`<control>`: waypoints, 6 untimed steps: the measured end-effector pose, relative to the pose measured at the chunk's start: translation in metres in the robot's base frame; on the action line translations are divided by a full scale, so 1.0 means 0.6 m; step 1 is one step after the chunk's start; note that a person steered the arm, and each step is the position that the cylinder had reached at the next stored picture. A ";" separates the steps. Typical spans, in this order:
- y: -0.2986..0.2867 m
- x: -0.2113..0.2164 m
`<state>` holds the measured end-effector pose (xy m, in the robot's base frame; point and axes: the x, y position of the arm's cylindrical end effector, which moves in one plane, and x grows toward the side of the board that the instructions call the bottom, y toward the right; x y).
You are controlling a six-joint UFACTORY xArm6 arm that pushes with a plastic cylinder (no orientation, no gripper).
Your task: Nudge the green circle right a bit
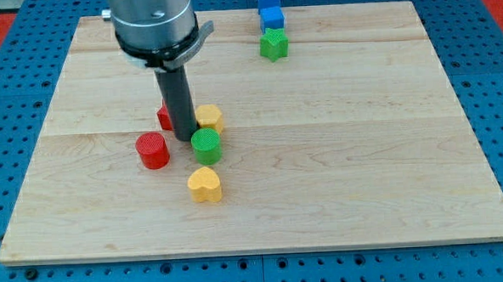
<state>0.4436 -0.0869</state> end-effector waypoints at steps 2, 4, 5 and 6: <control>0.005 -0.083; -0.037 -0.018; -0.013 0.018; 0.039 0.015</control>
